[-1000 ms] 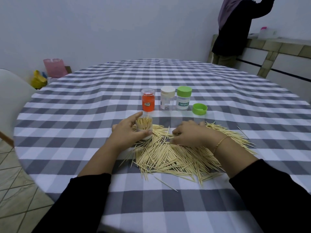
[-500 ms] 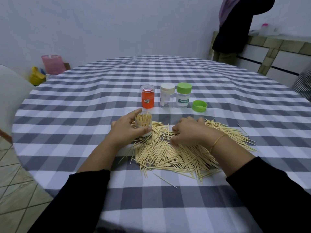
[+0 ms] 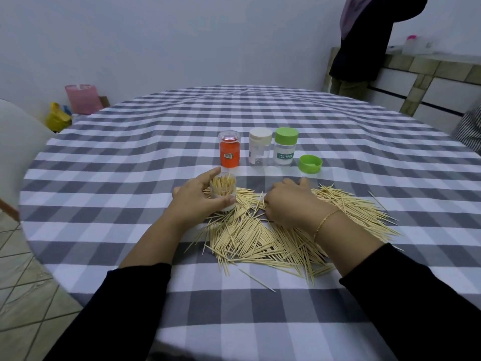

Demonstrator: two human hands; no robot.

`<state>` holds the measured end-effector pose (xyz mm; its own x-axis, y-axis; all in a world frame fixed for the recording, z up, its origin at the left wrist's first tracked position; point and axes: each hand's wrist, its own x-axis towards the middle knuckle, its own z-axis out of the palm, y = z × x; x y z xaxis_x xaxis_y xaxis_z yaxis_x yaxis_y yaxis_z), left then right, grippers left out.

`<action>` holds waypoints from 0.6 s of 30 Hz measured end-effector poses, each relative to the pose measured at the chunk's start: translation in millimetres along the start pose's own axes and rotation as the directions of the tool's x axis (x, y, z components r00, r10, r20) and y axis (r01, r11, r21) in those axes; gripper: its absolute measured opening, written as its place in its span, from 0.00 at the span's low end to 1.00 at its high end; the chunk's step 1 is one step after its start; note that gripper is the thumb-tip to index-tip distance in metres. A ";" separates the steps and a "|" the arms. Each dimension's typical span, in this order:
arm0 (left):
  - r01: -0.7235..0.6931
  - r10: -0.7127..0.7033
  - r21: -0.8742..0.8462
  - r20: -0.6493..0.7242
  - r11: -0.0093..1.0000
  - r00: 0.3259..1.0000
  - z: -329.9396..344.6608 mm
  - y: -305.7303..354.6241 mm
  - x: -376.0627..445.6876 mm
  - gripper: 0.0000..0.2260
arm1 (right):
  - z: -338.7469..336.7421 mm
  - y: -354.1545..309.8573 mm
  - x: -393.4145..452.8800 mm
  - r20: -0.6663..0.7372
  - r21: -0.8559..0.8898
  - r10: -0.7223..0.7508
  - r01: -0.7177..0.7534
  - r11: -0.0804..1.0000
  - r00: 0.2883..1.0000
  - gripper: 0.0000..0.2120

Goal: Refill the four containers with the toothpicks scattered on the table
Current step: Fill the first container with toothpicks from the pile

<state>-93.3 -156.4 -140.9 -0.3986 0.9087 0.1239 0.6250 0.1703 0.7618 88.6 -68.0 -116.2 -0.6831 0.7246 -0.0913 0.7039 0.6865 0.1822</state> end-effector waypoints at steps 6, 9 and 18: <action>0.002 -0.002 0.000 0.013 1.000 1.000 -0.2 -2.6 1.0 0.38 | 6.0 -7.6 1.2 -0.168 -0.094 -0.019 0.003 0.996 0.986 0.11; 0.005 -0.005 -0.004 0.018 1.000 1.000 0.1 -4.2 1.1 0.37 | 7.5 -7.8 0.0 -0.227 -0.046 0.014 -0.025 0.999 0.974 0.13; 0.031 -0.031 0.016 0.034 0.999 0.999 1.0 -5.0 1.8 0.44 | -2.2 -0.8 9.1 -0.164 0.205 0.123 -0.088 0.975 0.979 0.09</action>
<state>-96.5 -155.3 -145.2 -0.3946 0.9155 0.0780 0.6231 0.2042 0.7550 81.3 -62.1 -115.1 -0.6142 0.7836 0.0935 0.7861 0.6179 -0.0150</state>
